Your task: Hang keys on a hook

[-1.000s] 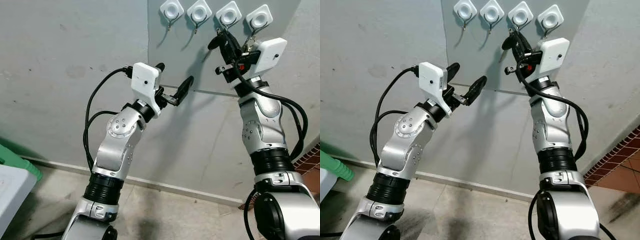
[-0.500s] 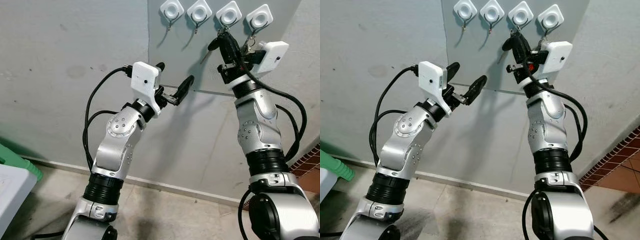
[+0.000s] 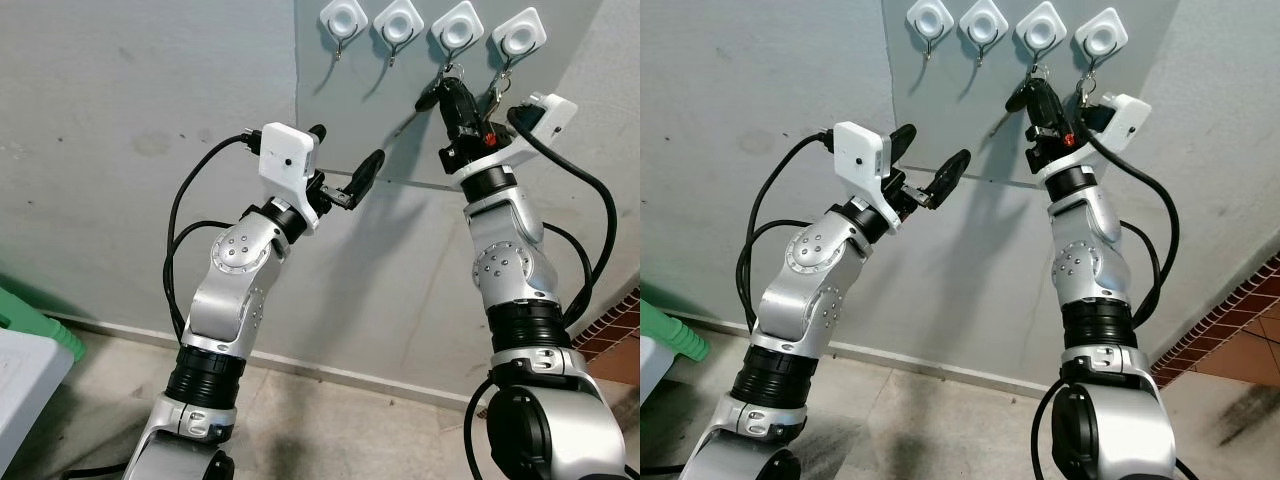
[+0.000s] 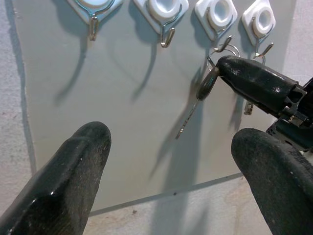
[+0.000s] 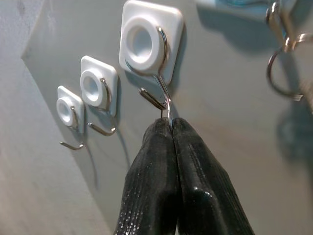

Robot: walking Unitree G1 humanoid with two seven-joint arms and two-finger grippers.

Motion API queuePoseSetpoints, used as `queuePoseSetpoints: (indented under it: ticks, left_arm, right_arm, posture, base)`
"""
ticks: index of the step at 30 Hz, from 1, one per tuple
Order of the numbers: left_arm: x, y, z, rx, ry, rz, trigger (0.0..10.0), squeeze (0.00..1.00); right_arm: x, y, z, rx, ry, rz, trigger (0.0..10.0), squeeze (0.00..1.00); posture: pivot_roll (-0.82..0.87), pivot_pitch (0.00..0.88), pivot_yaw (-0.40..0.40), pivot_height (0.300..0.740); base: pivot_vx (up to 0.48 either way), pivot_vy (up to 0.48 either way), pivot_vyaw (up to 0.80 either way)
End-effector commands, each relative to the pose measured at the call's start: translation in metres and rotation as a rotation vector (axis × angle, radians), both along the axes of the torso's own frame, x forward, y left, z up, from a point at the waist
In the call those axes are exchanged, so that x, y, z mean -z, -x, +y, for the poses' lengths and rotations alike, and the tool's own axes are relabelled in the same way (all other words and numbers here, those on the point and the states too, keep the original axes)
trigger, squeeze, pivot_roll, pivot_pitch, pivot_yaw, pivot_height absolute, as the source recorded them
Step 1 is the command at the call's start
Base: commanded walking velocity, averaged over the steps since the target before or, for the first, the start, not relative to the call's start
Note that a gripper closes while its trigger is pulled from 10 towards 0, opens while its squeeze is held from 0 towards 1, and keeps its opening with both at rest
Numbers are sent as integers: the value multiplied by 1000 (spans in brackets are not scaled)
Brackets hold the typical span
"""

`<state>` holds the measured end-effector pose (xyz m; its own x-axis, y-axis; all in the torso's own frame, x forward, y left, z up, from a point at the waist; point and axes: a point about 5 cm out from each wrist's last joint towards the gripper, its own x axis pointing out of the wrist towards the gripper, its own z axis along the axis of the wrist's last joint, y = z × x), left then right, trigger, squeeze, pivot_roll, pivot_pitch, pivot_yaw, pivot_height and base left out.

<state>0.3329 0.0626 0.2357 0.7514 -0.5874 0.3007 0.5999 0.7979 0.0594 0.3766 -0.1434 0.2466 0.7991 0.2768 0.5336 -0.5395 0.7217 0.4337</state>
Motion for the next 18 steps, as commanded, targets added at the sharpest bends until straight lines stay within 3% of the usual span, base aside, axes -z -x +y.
queuePoseSetpoints:
  ticks: [1, 7, 8, 13, 14, 15, 17, 18]
  left_arm:
    - [-11, 1, -1, 5, 10, -32, 10000, 0]
    - [-11, 1, 0, -4, 16, -26, 10000, 0]
    - [-10, 0, 1, -7, 16, -25, 10000, 0]
    - [-5, 0, 3, -28, 20, -11, 10000, 0]
    - [0, -1, 6, -52, 19, 3, 10000, 0]
    - [0, -1, 6, -52, 19, 3, 10000, 0]
    - [8, -2, 11, -86, 28, 31, 10000, 0]
    - [8, -2, 11, -86, 28, 31, 10000, 0]
  right_arm:
    - [-4, 2, -1, -26, -38, -4, 10000, 0]
    - [6, 8, 7, -83, -29, 23, 10000, 0]
    - [8, 9, 8, -87, -28, 25, 10000, 1000]
    - [17, 15, 11, -78, -1, 29, 10000, 1000]
    - [22, 19, 11, -31, 83, 6, 10000, 1000]
    - [22, 19, 11, -31, 83, 6, 10000, 1000]
    - [33, 23, 13, 18, 206, 0, 10000, 1000]
    - [33, 23, 13, 18, 206, 0, 10000, 1000]
  posture:
    - [-24, 54, -3, 740]
    - [-23, 52, -5, 740]
    - [-23, 52, -5, 740]
    - [-24, 45, -4, 740]
    - [-24, 43, -5, 740]
    - [-24, 43, -5, 740]
    - [-27, 36, -4, 740]
    - [-27, 36, -4, 740]
  base:
    - [0, 0, 0]
    - [0, 0, 0]
    - [0, 0, 0]
    - [0, 0, 0]
    - [0, 0, 0]
    - [0, 0, 0]
    - [0, 0, 0]
    - [0, 0, 0]
